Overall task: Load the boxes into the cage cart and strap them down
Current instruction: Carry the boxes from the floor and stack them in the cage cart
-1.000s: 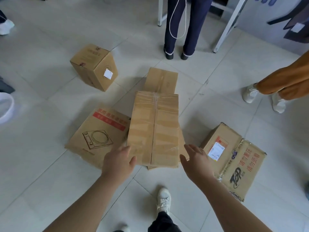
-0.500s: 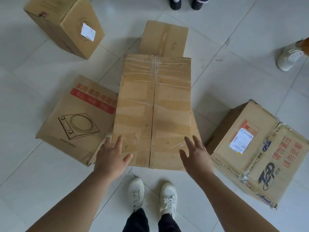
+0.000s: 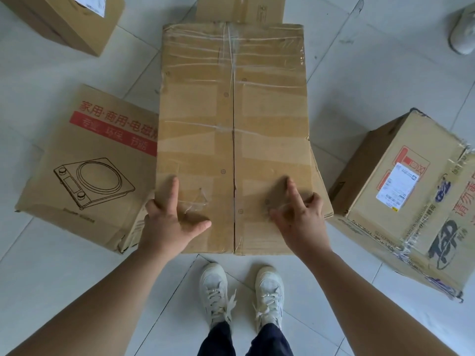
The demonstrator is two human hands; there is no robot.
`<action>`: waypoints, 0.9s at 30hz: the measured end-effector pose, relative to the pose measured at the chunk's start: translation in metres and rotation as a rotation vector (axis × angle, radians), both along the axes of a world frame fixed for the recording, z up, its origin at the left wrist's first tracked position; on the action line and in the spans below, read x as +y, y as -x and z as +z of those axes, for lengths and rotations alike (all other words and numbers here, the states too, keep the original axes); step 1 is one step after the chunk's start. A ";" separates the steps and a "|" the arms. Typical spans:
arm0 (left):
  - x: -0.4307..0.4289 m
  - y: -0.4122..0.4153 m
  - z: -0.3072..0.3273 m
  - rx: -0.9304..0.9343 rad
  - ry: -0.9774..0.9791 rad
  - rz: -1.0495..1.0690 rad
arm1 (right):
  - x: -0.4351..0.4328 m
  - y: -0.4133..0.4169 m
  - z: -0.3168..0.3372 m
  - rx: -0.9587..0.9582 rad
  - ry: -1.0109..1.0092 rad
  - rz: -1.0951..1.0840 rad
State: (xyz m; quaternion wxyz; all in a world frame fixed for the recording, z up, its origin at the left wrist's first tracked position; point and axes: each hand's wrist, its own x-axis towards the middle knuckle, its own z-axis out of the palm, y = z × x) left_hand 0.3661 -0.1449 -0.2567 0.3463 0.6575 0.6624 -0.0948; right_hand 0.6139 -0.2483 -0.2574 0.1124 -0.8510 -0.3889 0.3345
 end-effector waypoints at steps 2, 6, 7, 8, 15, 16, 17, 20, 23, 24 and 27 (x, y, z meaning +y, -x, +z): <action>0.000 -0.001 0.002 -0.015 0.008 0.018 | 0.002 0.001 0.001 -0.016 0.004 -0.006; 0.003 -0.003 0.016 -0.047 -0.001 0.078 | 0.006 0.000 0.016 -0.038 -0.045 -0.061; 0.004 -0.004 0.022 -0.067 -0.010 0.104 | 0.007 -0.001 0.023 -0.057 -0.066 -0.077; 0.005 -0.006 0.030 -0.088 -0.019 0.130 | 0.010 -0.001 0.030 -0.084 -0.089 -0.092; 0.010 -0.001 0.108 -0.064 -0.060 0.182 | 0.031 -0.007 0.098 -0.179 -0.102 -0.022; 0.008 0.003 0.120 -0.054 -0.066 0.194 | 0.033 -0.005 0.109 -0.181 -0.105 -0.001; 0.005 0.006 0.132 -0.050 -0.071 0.213 | 0.034 -0.004 0.119 -0.182 -0.108 0.020; -0.008 0.017 0.171 -0.056 -0.085 0.292 | 0.040 0.002 0.154 -0.171 -0.112 0.090; -0.024 0.028 0.214 -0.076 -0.127 0.401 | 0.050 0.008 0.196 -0.156 -0.166 0.177; -0.030 0.032 0.229 -0.083 -0.147 0.441 | 0.054 0.011 0.212 -0.151 -0.188 0.213; -0.052 0.045 0.277 -0.100 -0.185 0.552 | 0.064 0.023 0.264 -0.159 -0.238 0.339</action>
